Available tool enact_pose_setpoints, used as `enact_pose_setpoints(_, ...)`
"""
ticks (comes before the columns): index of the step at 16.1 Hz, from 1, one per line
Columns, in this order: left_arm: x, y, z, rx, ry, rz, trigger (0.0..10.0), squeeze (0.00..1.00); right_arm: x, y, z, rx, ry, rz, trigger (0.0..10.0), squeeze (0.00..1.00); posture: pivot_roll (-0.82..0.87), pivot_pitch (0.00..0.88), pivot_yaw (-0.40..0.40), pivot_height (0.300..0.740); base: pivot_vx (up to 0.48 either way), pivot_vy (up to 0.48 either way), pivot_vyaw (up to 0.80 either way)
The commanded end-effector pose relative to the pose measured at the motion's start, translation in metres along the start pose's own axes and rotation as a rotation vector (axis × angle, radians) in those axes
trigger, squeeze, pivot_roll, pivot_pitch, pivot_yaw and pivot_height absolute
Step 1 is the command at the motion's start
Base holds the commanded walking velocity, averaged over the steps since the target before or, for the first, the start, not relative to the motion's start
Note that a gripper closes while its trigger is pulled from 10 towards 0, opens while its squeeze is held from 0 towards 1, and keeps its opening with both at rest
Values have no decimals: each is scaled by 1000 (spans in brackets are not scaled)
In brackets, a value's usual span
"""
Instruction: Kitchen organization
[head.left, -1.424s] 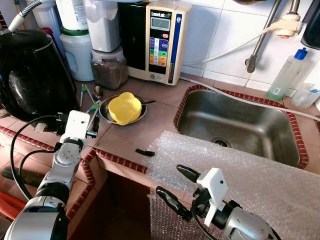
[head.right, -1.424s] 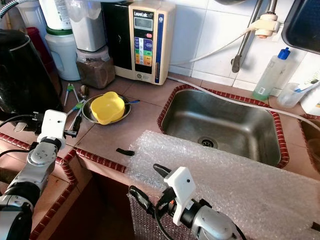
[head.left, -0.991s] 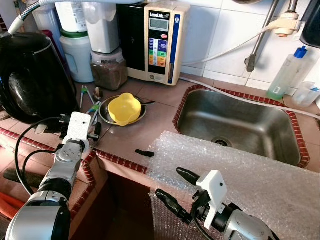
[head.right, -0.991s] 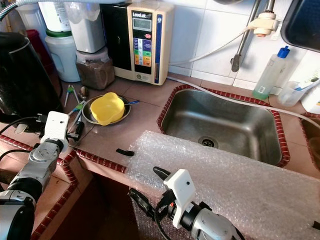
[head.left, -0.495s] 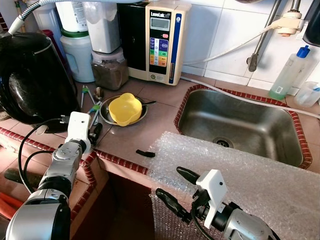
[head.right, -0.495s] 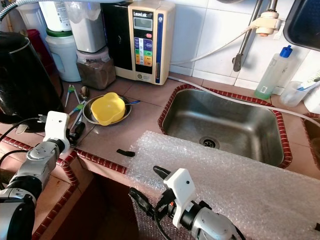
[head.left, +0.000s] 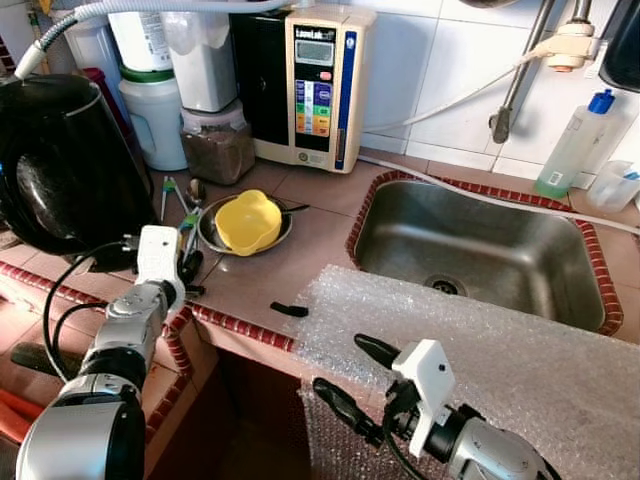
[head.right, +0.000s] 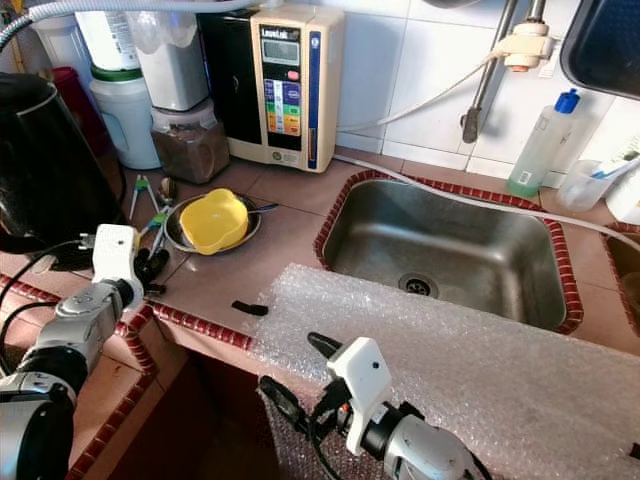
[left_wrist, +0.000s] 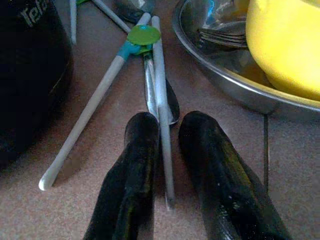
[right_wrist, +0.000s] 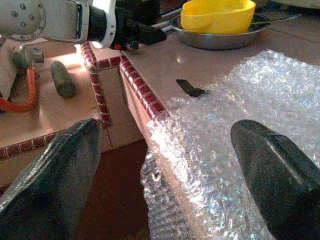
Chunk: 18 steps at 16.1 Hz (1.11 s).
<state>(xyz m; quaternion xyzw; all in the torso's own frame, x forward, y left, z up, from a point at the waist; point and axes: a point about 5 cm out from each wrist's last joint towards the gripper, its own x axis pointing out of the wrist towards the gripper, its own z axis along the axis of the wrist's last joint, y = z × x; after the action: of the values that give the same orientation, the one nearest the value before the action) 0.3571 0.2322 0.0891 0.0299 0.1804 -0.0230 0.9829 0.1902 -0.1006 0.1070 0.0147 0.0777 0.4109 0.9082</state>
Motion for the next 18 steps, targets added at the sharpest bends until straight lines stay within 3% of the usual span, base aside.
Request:
enact_pose_setpoints(1, -5, -3, -33, -30, 157, -11, 0, 0, 0, -1, 1, -15, -2, -11, 10000, 0, 75, 0, 13, 740, 0, 0, 0)
enact_pose_setpoints(5, -13, 16, -40, 24, 200, 14, 0, 0, -1, -3, 0, -21, 0, -18, 10000, 0, 79, 0, 11, 740, 0, 0, 0)
enact_pose_setpoints(9, -21, 25, -47, 18, 179, 47, 0, 0, 1, -6, 1, -30, 0, -15, 10000, 0, 95, 0, 2, 740, 0, 0, 0)
enact_pose_setpoints(15, -32, 35, -22, 26, -110, 177, 0, 0, 3, -12, 1, -51, -1, -24, 10000, 0, 106, 0, -4, 740, 0, 0, 0)
enact_pose_setpoints(18, -34, 17, 0, 12, -284, 91, 0, 0, 3, -14, 1, -61, -4, -37, 10000, 0, 104, 0, -2, 740, 0, 0, 0)
